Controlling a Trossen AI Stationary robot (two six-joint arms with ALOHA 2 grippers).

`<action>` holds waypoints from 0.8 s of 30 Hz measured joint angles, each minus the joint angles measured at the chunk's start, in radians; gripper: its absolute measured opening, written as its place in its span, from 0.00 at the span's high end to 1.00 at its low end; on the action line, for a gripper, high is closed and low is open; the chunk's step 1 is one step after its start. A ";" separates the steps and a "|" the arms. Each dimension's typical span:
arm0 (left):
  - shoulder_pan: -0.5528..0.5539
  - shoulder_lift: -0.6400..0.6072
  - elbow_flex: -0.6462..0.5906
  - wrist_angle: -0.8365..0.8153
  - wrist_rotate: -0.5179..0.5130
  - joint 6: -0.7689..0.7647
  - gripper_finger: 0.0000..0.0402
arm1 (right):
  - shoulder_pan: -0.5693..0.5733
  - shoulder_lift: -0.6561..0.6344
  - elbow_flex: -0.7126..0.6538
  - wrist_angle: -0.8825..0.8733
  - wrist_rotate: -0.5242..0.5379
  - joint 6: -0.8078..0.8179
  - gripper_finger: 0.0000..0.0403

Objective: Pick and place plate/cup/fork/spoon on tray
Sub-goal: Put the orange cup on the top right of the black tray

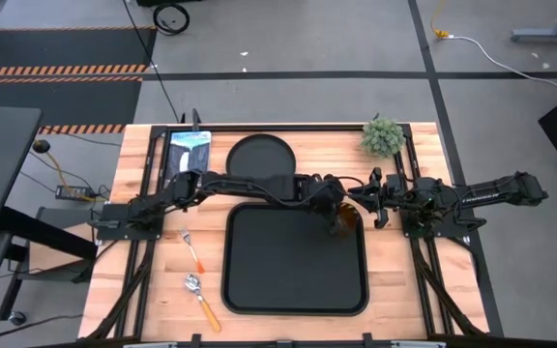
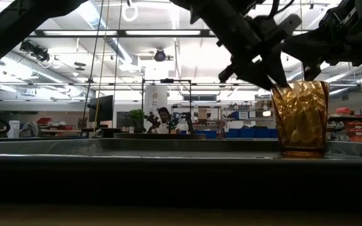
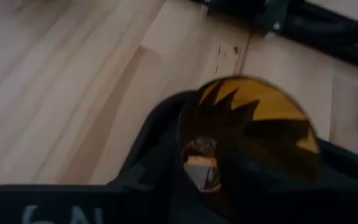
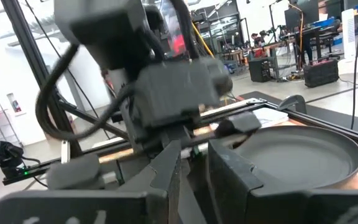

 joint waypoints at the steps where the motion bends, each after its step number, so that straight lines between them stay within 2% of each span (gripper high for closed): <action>1: 0.000 -0.001 0.009 -0.004 -0.002 0.002 0.66 | 0.000 0.000 0.000 0.000 0.000 0.000 0.78; 5: -0.002 -0.003 0.034 -0.024 -0.003 0.014 0.58 | 0.000 0.000 0.000 0.000 0.000 0.000 0.78; 11: -0.005 -0.003 0.121 -0.177 -0.003 0.015 0.52 | 0.000 0.000 0.000 0.000 0.000 0.000 0.78; 16: -0.035 -0.006 0.192 -0.316 -0.006 0.072 0.52 | 0.000 0.000 0.000 0.000 0.000 0.000 0.78; 20: -0.068 -0.006 0.194 -0.407 -0.002 0.109 0.54 | 0.000 0.000 0.000 0.000 0.000 0.000 0.78; 24: -0.095 -0.003 0.168 -0.423 -0.022 0.141 0.57 | 0.000 0.000 0.000 0.000 0.000 0.000 0.78</action>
